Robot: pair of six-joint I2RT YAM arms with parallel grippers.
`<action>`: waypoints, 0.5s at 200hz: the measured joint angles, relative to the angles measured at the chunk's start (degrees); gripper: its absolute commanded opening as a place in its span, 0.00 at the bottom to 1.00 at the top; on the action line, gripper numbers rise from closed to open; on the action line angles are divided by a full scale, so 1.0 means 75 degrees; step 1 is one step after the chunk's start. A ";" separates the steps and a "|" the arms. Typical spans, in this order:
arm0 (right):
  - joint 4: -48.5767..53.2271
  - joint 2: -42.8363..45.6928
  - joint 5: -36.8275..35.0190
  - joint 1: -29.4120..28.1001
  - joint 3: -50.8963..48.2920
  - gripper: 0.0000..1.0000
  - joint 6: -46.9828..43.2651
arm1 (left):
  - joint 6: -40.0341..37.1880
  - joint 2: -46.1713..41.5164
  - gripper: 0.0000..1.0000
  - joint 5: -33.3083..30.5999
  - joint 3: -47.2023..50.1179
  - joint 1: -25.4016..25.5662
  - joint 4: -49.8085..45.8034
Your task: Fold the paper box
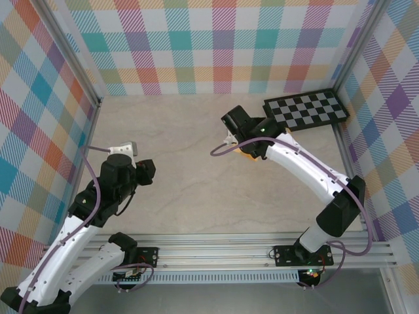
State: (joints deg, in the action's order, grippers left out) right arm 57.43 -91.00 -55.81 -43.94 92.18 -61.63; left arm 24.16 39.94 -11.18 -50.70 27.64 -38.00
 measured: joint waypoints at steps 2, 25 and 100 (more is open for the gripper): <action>0.0012 0.0020 -0.0052 -0.0020 -0.0035 0.00 -0.0122 | 0.0000 -0.0012 0.30 0.0003 0.0003 0.0000 -0.0006; 0.0012 0.0335 -0.0428 -0.0379 -0.0641 0.00 -0.1288 | -0.0003 -0.0108 0.30 0.0026 0.0093 0.0000 -0.0044; 0.0122 -0.1413 -0.0612 -0.1198 -0.1064 0.01 -0.2658 | -0.0003 -0.0498 0.30 0.0172 0.0245 -0.0003 -0.0157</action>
State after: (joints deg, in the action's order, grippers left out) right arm 58.35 -101.60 -60.40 -52.93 84.20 -81.56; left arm 24.14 36.21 -9.89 -48.86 27.62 -39.18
